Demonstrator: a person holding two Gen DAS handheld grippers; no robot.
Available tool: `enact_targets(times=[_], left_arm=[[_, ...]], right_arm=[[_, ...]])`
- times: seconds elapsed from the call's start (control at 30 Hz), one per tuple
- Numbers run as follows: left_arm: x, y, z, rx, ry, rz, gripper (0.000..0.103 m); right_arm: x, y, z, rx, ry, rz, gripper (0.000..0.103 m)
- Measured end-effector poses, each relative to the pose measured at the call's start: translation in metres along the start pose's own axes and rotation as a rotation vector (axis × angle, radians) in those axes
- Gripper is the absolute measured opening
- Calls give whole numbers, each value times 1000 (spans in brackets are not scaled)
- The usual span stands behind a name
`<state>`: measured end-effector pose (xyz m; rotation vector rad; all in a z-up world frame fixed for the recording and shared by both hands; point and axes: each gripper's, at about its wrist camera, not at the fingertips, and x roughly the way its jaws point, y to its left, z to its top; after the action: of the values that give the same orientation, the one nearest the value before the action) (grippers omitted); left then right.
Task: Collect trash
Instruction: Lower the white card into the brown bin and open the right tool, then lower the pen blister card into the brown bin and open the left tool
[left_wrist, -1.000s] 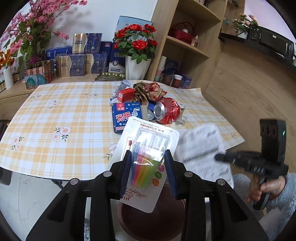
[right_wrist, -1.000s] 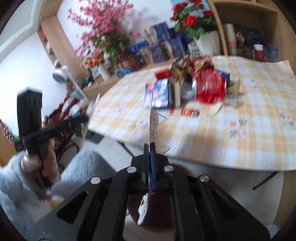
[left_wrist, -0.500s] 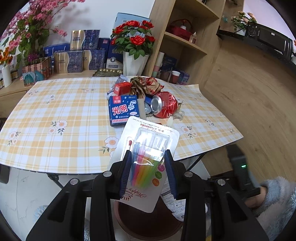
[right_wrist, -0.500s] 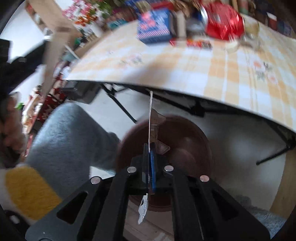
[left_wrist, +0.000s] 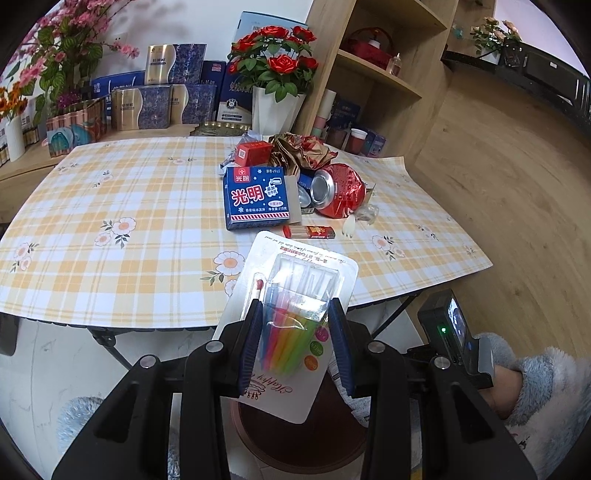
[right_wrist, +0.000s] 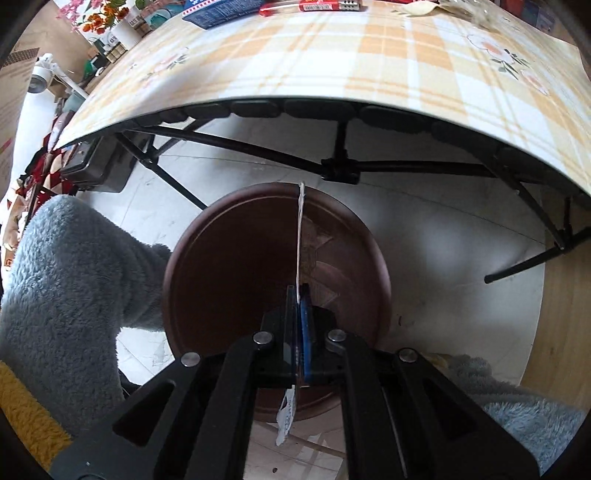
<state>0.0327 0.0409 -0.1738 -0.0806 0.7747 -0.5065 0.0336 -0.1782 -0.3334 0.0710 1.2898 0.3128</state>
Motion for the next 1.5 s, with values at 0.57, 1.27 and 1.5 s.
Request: enact_targets(times=[0.57,1.27,1.5], left_arm=[[8,2,-11,-12,16,-7,36],[92,-26,-58,122,334,-78,36],[97,-28,-60,132,360,-84,36]], right_arm=[[-64,8,1,-11,-230,14,91],[-143,-25,-1,158,-538,-232,97],[-140,-29,-5,191,-538,-240,97]])
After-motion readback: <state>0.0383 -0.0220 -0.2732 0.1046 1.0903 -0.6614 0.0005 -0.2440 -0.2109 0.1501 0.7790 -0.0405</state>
